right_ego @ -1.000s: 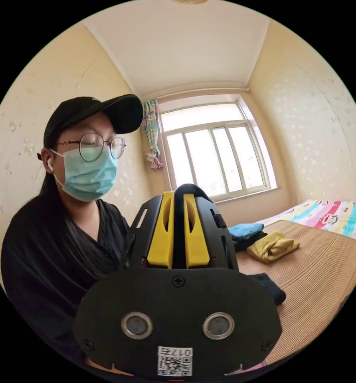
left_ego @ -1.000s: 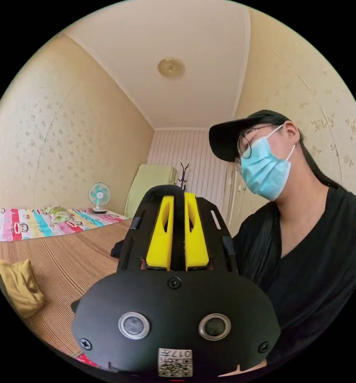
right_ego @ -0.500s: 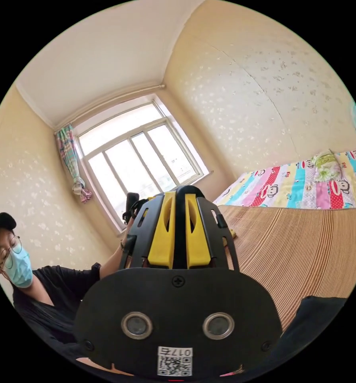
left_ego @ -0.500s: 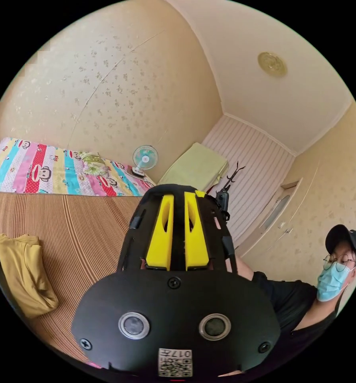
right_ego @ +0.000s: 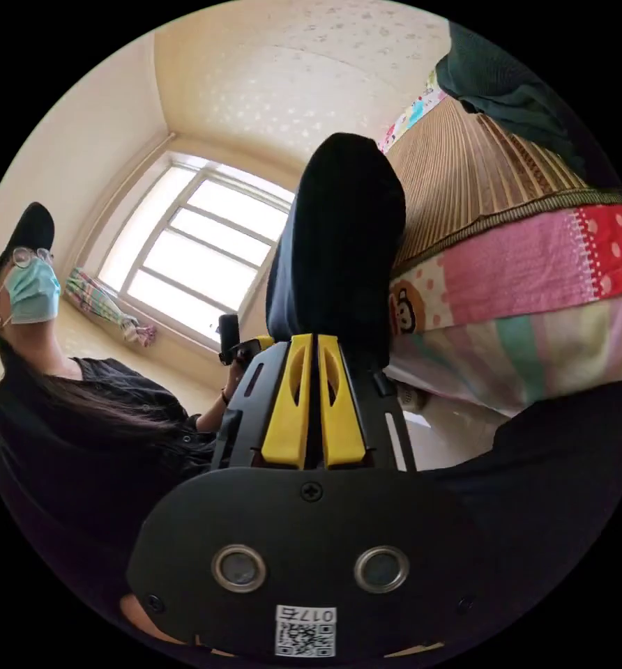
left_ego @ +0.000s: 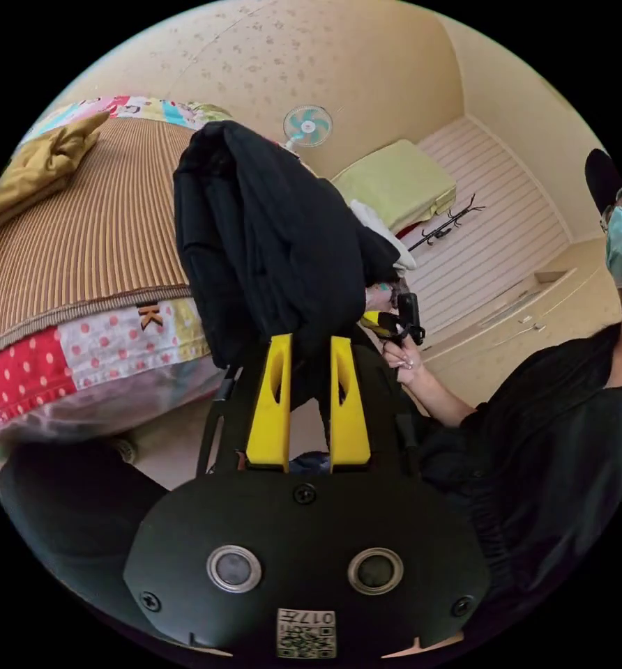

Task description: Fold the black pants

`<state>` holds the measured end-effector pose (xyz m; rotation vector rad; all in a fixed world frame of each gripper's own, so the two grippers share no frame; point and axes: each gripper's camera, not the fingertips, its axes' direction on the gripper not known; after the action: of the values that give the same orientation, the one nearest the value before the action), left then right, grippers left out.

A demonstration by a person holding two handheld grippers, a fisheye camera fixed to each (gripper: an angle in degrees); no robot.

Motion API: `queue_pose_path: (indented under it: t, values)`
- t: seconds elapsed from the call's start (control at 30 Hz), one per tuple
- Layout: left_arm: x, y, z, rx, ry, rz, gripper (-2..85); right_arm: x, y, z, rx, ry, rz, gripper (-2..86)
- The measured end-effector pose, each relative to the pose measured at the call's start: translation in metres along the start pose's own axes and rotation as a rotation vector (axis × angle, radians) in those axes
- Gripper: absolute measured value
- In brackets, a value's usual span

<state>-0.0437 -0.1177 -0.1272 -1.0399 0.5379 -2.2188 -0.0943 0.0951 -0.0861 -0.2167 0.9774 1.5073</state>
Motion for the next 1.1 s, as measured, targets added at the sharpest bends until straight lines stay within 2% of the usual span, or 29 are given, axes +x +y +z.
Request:
queue_pose_path:
  t: [0.07, 0.1, 0.2, 0.27, 0.37, 0.43, 0.5, 0.57, 0.63, 0.73, 0.8, 0.9, 0.97, 1.1]
  values:
    - [-0.013, -0.015, -0.027, 0.125, 0.025, -0.067, 13.4, -0.011, -0.021, -0.02, 0.136, -0.006, -0.039, 5.8]
    - [-0.023, -0.03, -0.038, 0.176, 0.039, -0.111, 16.4, -0.018, -0.044, -0.024, 0.164, 0.022, -0.058, 9.7]
    - [-0.038, -0.076, -0.044, 0.219, 0.074, -0.192, 24.3, -0.027, -0.115, -0.007, 0.085, 0.107, -0.047, 18.0]
    - [-0.035, -0.101, -0.031, 0.197, 0.053, -0.196, 26.1, -0.03, -0.147, 0.012, 0.055, 0.14, -0.045, 20.2]
    - [-0.029, -0.128, 0.014, 0.055, -0.06, -0.248, 29.0, -0.024, -0.174, 0.058, -0.068, 0.32, 0.045, 22.5]
    - [-0.021, -0.128, 0.023, 0.063, -0.135, -0.258, 28.0, -0.017, -0.168, 0.082, -0.139, 0.434, 0.123, 23.3]
    - [-0.01, -0.123, 0.019, 0.058, -0.177, -0.315, 25.5, -0.026, -0.144, 0.073, -0.003, 0.477, 0.097, 23.0]
    - [-0.003, -0.118, 0.017, 0.041, -0.211, -0.335, 25.5, -0.029, -0.128, 0.062, 0.052, 0.484, 0.12, 23.0]
    - [-0.001, -0.113, 0.019, 0.014, -0.244, -0.358, 26.7, -0.025, -0.122, 0.055, 0.04, 0.473, 0.178, 23.4]
    - [-0.007, -0.11, 0.016, 0.016, -0.173, -0.385, 26.5, -0.017, -0.124, 0.048, -0.014, 0.43, 0.234, 23.7]
    - [-0.015, -0.114, 0.012, 0.021, -0.101, -0.401, 25.8, 0.001, -0.129, 0.041, -0.034, 0.322, 0.26, 23.4]
    - [-0.019, -0.117, 0.015, -0.018, 0.041, -0.414, 18.4, 0.018, -0.136, 0.023, -0.059, 0.226, 0.282, 20.9]
    - [-0.016, -0.112, 0.015, -0.011, 0.125, -0.439, 14.8, 0.023, -0.133, 0.019, -0.098, 0.093, 0.314, 19.0]
    - [0.02, -0.092, -0.008, -0.034, 0.161, -0.395, 12.6, -0.003, -0.112, -0.009, -0.134, 0.017, 0.272, 14.3]
